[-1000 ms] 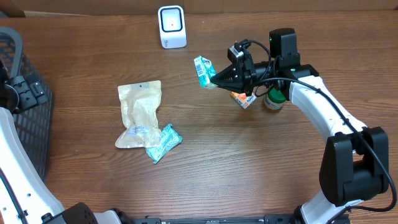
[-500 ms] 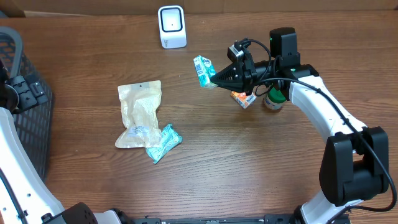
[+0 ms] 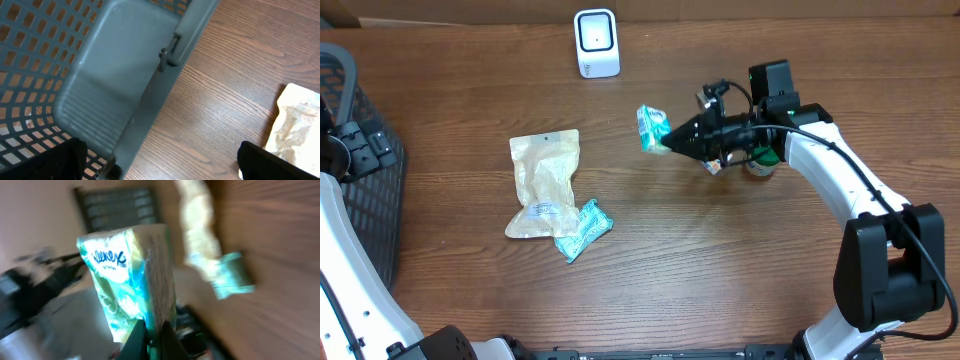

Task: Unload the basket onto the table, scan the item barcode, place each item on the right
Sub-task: 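Lift the Kleenex pack off the table with the right gripper, then carry the Kleenex pack toward the white scanner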

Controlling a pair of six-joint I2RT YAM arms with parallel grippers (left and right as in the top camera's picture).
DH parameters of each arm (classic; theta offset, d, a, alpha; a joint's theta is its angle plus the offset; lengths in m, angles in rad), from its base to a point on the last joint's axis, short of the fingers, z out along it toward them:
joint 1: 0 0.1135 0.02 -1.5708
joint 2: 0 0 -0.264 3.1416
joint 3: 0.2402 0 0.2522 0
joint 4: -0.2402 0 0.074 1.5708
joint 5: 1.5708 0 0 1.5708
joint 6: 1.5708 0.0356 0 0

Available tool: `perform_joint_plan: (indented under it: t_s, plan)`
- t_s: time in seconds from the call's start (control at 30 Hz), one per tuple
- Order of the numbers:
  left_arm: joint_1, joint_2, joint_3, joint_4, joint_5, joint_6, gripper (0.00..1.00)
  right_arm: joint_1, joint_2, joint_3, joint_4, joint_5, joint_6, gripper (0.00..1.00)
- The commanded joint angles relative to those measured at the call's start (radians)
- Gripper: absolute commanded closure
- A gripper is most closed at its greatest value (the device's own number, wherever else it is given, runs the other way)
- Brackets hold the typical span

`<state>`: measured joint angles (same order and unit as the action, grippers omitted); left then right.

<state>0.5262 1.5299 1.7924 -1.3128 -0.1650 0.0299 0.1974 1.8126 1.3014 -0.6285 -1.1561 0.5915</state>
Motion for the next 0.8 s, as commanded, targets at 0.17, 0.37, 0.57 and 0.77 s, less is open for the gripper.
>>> perform_joint_plan:
  t_s: [0.17, 0.37, 0.57, 0.77]
  plan:
    - [0.003, 0.0, 0.016, 0.001, 0.001, 0.015, 0.0, 0.046, -0.017, 0.008, -0.101, 0.364, -0.153, 0.96]
    - [0.003, 0.0, 0.016, 0.001, 0.001, 0.015, 0.0, 0.118, -0.017, 0.169, -0.274, 0.603, -0.192, 0.96]
    - [0.003, 0.0, 0.016, 0.001, 0.001, 0.015, 0.0, 0.207, -0.015, 0.504, -0.468, 0.942, -0.192, 0.96]
    - [0.003, 0.0, 0.016, 0.001, 0.001, 0.016, 0.0, 0.352, 0.053, 0.808, -0.468, 1.379, -0.24, 0.96]
